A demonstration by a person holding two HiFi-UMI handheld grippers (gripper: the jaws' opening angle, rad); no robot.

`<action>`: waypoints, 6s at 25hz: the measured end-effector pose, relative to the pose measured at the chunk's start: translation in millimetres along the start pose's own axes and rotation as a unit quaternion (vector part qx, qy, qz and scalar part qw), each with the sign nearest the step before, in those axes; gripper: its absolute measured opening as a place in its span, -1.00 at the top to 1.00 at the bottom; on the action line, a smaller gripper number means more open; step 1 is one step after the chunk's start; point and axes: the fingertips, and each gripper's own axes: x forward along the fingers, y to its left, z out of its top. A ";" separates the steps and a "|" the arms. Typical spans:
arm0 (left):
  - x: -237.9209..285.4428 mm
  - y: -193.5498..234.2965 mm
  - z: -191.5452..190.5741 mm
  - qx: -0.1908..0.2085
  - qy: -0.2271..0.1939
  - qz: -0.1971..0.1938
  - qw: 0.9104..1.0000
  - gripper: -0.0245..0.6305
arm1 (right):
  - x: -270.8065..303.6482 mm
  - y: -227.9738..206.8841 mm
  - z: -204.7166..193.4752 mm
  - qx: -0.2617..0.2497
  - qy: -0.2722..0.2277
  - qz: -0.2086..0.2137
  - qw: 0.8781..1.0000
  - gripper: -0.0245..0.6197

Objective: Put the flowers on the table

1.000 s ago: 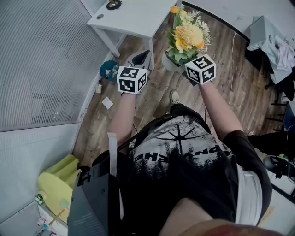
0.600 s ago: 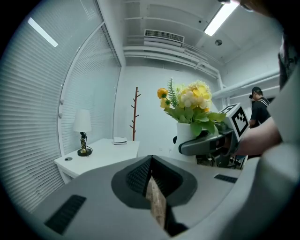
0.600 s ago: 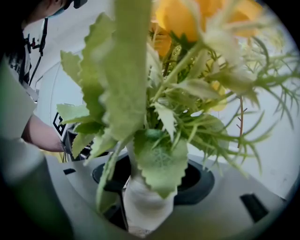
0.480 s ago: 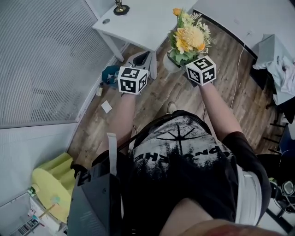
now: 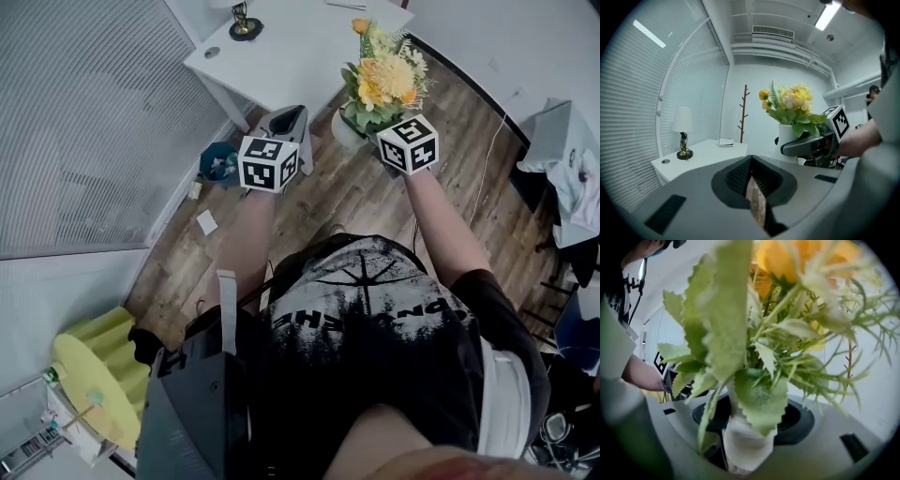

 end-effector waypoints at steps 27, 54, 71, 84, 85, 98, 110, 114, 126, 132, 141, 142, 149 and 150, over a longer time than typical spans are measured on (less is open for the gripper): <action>87.4 21.5 2.8 -0.008 0.029 0.023 0.999 0.89 | 40.9 -95.1 -16.0 0.013 0.007 0.030 0.999 0.08; 188.3 154.8 45.4 0.040 0.033 -0.110 0.993 0.89 | 171.5 -159.2 22.4 0.059 0.001 -0.091 0.994 0.08; 216.0 180.7 26.7 0.013 0.050 -0.153 0.987 0.89 | 190.4 -185.3 15.7 0.071 0.007 -0.145 0.987 0.08; 252.1 213.1 21.0 -0.015 0.071 -0.114 0.991 0.89 | 235.6 -227.3 4.3 0.062 0.013 -0.110 0.992 0.08; 254.8 213.2 21.6 -0.015 0.073 -0.111 0.991 0.89 | 238.5 -230.5 4.1 0.059 0.014 -0.107 0.992 0.08; 292.4 223.3 12.4 0.002 0.103 -0.098 0.990 0.89 | 291.6 -271.0 -10.2 0.030 0.033 -0.069 0.997 0.08; 311.2 236.8 -6.2 -0.047 0.115 -0.077 0.989 0.89 | 327.1 -286.0 -14.6 -0.011 0.036 -0.041 0.998 0.08; 312.6 237.9 -14.4 -0.054 0.122 -0.072 0.988 0.89 | 333.0 -285.8 -13.2 -0.018 0.024 -0.035 0.999 0.08; 316.4 234.5 -19.5 -0.058 0.125 -0.070 0.988 0.89 | 337.1 -287.5 -12.1 0.011 -0.008 -0.034 0.999 0.08; 318.5 232.6 -19.5 -0.057 0.126 -0.072 0.988 0.89 | 337.6 -287.1 -11.4 0.009 -0.013 -0.033 0.999 0.08; 319.2 233.7 -18.2 -0.059 0.126 -0.070 0.988 0.89 | 337.1 -289.4 -18.2 0.028 -0.007 -0.039 0.999 0.01; 319.3 234.0 -18.2 -0.059 0.126 -0.070 0.988 0.89 | 336.8 -289.3 -19.4 0.028 -0.005 -0.040 0.999 0.01; 318.7 235.1 -11.1 -0.052 0.119 -0.073 0.989 0.89 | 328.1 -287.8 -26.3 0.035 0.008 -0.051 0.998 0.01; 318.0 234.0 -10.0 -0.051 0.119 -0.075 0.989 0.89 | 325.1 -287.3 -27.5 0.038 0.010 -0.053 0.998 0.01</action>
